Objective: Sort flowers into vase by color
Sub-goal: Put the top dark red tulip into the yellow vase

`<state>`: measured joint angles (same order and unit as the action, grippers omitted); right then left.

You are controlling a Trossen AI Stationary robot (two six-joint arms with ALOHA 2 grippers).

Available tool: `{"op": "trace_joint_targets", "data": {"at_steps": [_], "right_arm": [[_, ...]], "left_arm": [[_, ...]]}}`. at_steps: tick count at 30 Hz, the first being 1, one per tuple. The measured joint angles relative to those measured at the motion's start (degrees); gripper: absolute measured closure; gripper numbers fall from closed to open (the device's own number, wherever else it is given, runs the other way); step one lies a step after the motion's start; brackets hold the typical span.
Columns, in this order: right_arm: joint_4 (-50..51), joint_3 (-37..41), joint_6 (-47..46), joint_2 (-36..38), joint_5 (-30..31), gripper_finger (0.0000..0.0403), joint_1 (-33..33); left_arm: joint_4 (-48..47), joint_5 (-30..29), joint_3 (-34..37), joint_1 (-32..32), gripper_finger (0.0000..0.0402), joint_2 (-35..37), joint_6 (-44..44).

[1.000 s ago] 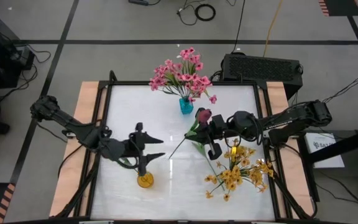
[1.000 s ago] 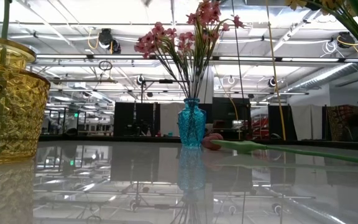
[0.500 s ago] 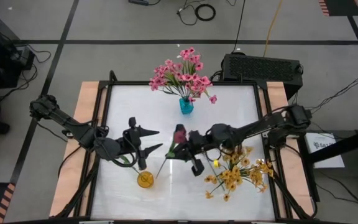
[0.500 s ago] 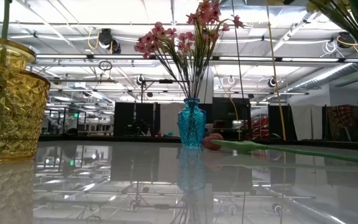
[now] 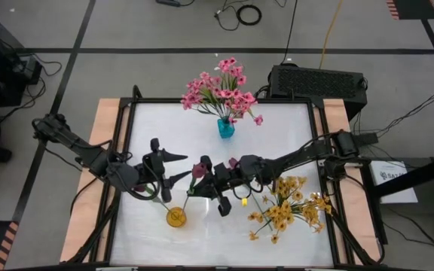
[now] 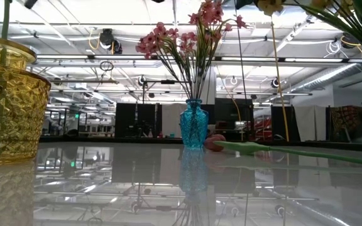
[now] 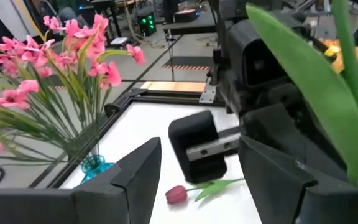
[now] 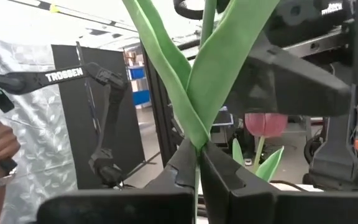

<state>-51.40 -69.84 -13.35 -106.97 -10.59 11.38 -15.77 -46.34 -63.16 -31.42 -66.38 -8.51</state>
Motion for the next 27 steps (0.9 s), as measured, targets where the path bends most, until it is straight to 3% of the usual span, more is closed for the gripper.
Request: {"op": "trace_joint_targets", "data": {"at_steps": [16, 22, 27], "right_arm": [[-2.3, -0.2, 0.7, 0.0, 1.7, 0.0402, -0.8], [4.7, -3.3, 0.7, 0.0, 1.4, 0.0402, -2.7], [4.9, -3.5, -1.0, 0.0, 1.0, 0.0402, -3.0]], "left_arm": [[-3.0, -3.8, 0.0, -0.1, 0.0181, 4.2, 2.0], [-2.9, -3.9, 0.0, -0.1, 0.0181, 4.2, 1.5], [-4.0, -3.9, 0.0, -0.1, 0.0181, 4.2, 1.4]]}}
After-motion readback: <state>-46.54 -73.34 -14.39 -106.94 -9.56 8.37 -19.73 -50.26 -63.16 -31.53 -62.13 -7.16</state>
